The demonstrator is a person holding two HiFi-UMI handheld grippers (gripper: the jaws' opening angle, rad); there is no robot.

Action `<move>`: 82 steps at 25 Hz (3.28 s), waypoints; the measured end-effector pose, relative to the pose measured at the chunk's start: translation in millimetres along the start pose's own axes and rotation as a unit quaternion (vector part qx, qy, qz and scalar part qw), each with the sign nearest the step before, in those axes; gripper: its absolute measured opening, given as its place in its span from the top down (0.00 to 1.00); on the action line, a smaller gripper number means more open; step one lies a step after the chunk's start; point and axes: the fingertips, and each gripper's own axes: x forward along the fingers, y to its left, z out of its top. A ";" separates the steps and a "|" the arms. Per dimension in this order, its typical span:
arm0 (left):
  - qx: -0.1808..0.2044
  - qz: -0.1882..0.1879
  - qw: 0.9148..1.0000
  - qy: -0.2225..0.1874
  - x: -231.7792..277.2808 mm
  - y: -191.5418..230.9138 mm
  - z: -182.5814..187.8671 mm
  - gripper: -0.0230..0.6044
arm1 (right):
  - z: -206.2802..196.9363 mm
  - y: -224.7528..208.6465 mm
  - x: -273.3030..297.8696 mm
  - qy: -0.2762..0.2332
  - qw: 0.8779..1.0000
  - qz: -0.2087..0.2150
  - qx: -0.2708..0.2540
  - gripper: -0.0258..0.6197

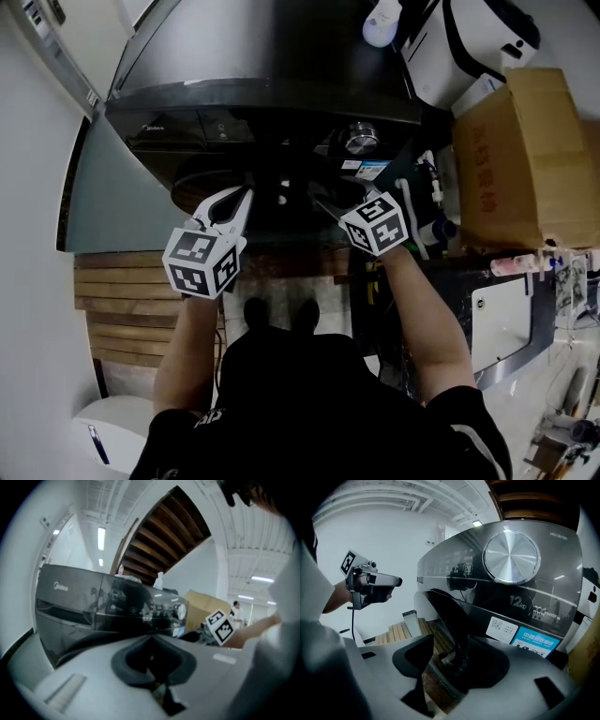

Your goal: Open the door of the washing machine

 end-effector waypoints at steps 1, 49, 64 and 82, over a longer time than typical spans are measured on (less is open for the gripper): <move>0.000 0.000 1.000 0.001 -0.4 -0.3 -0.8 0.95 | -2.4 -1.2 2.1 0.006 1.000 0.000 -0.002 0.62; -0.031 0.024 0.999 0.023 -39.2 17.7 -32.0 0.95 | -44.8 -10.9 41.7 0.190 0.960 0.001 -0.206 0.75; -0.024 0.038 0.999 0.005 -49.4 58.5 -12.3 0.95 | -41.3 -9.6 39.7 0.156 0.976 0.016 -0.151 0.74; -0.010 0.032 0.999 0.007 -66.0 64.6 -9.5 0.95 | -38.3 -10.2 36.7 0.113 0.986 -0.042 -0.117 0.71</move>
